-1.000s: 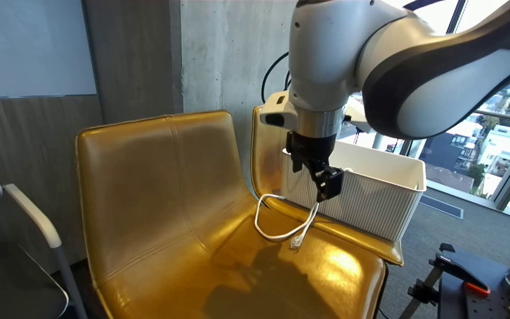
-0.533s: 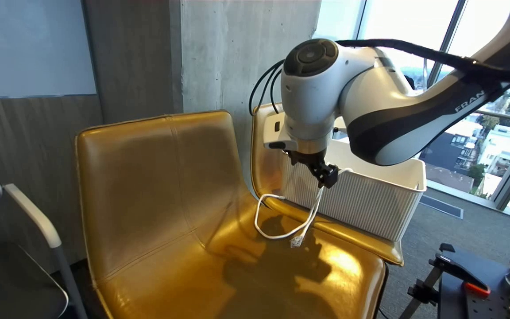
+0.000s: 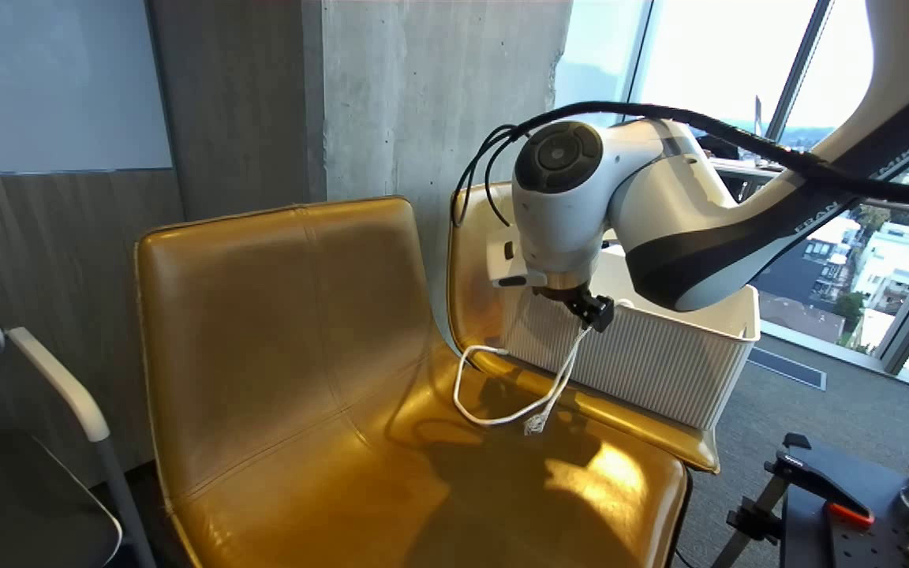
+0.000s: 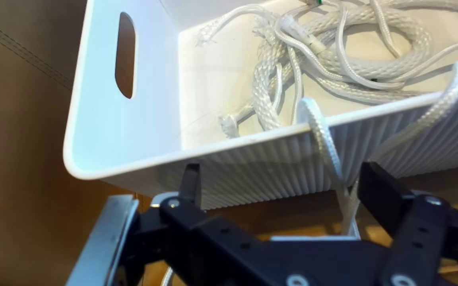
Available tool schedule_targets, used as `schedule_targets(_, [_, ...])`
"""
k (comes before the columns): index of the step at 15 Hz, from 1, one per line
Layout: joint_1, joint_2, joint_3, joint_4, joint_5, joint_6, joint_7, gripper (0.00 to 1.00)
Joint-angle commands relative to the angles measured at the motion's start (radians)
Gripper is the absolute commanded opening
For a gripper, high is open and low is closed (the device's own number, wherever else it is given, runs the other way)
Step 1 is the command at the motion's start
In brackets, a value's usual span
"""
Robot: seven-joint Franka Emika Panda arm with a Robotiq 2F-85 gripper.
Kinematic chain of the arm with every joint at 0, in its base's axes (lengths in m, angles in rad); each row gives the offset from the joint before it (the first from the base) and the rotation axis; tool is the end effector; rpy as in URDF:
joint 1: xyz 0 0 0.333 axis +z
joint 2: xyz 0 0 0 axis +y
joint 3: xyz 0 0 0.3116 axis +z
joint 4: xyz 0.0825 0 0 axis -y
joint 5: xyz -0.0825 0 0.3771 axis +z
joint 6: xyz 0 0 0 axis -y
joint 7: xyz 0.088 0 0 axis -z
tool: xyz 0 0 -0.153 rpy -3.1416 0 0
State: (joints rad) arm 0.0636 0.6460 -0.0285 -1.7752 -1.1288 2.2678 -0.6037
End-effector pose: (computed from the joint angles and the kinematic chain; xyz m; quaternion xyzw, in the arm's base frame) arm 0.6558 -0.0312 0.1626 0.6777 0.6197 -0.1735 0.3557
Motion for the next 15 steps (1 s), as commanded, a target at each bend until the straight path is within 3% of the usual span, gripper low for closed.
schedule_targets(1, [-0.009,0.007,0.020,0.011,-0.022,-0.035,-0.016,1.00])
schedule_targets(8, [-0.001,-0.005,0.054,-0.008,-0.009,-0.060,-0.020,1.00])
schedule_targets(15, [-0.032,0.014,0.043,-0.050,-0.014,-0.095,-0.008,1.00])
